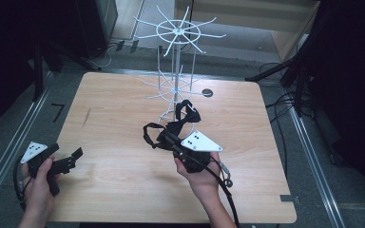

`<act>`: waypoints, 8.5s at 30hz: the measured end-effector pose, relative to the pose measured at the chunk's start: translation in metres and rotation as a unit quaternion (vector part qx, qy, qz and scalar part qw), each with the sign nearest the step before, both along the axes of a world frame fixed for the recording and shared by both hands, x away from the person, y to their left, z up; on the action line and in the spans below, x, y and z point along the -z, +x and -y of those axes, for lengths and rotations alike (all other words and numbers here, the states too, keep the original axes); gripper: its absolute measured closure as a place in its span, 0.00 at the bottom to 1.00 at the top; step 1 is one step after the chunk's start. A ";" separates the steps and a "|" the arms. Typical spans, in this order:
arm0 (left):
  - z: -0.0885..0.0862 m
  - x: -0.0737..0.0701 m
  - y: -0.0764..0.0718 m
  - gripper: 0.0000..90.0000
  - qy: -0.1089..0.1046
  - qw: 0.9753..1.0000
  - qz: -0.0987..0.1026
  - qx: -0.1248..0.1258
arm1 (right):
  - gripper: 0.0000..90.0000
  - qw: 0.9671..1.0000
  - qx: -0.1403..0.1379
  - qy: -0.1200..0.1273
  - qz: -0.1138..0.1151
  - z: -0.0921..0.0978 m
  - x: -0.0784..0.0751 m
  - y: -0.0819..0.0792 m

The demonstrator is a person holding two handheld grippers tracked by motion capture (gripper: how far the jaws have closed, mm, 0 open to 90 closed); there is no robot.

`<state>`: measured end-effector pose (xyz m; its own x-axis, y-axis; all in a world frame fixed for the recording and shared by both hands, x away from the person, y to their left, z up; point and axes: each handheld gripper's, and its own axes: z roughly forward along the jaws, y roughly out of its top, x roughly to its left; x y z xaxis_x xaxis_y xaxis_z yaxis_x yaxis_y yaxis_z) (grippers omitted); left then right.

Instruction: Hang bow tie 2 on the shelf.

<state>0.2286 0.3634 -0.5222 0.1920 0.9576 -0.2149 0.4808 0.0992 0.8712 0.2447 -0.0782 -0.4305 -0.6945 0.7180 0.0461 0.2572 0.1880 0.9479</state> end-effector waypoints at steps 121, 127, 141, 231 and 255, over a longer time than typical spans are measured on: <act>-0.001 0.000 0.000 0.00 -0.003 1.000 0.000 0.000 | 0.77 0.995 0.084 0.039 -0.022 0.020 0.009 0.043; -0.001 0.000 0.000 0.00 -0.003 1.000 0.000 0.000 | 0.63 0.996 0.076 0.033 -0.032 0.025 0.013 0.043; -0.001 0.000 0.000 0.00 -0.002 1.000 0.000 -0.001 | 0.18 0.994 0.091 0.002 -0.053 0.051 0.024 0.040; 0.005 -0.001 0.001 0.00 0.038 0.999 -0.015 -0.017 | 0.14 0.955 0.268 0.051 -0.116 0.305 0.108 -0.018; 0.004 -0.001 0.001 0.00 0.042 0.999 -0.018 -0.015 | 0.15 0.953 0.266 0.038 -0.141 0.303 0.122 -0.036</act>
<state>0.2293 0.3591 -0.5215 0.1572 0.9777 -0.1391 0.5107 0.0401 0.8588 0.2084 -0.3815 -0.5528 -0.1855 0.9521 0.2431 0.5441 -0.1065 0.8323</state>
